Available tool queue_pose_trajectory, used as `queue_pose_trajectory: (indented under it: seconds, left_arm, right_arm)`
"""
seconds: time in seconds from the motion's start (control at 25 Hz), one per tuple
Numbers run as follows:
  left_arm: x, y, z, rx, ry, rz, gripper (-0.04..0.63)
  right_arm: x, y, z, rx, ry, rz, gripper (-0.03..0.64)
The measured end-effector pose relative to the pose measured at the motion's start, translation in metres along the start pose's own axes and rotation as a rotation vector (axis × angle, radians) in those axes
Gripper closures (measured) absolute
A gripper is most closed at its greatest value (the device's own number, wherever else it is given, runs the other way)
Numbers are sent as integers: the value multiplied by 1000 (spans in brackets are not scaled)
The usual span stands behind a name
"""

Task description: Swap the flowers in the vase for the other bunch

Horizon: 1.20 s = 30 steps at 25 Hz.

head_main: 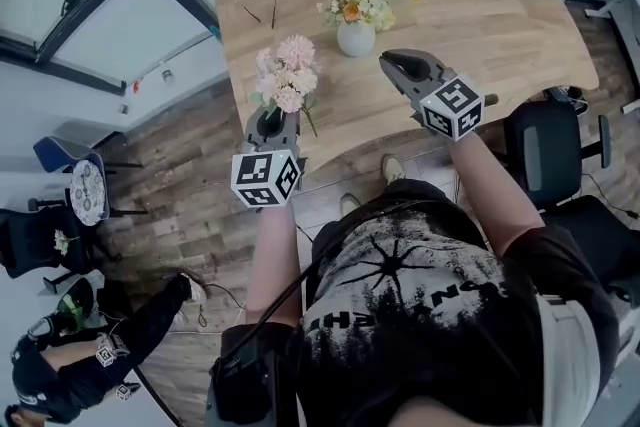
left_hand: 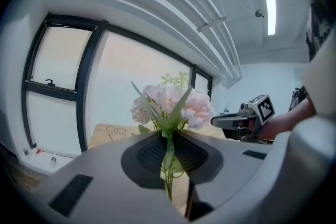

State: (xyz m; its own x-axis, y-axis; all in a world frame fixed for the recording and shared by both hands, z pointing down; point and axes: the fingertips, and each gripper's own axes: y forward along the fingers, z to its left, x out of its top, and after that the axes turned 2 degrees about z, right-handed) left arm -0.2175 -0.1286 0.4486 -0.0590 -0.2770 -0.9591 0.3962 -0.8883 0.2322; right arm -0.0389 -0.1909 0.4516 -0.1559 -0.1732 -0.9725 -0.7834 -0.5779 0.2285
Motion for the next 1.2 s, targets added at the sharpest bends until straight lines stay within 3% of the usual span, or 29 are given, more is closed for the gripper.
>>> queue_pose_trajectory:
  seconds: [0.56,1.2]
  left_arm:
    - [-4,-65,18,-1,10,-24,541]
    - [-8,-88,25,10,17,-32,543]
  right_arm:
    - [15,-15,79,-4,-32,-42,592]
    - [17,-8,107,12,-35,-58,598]
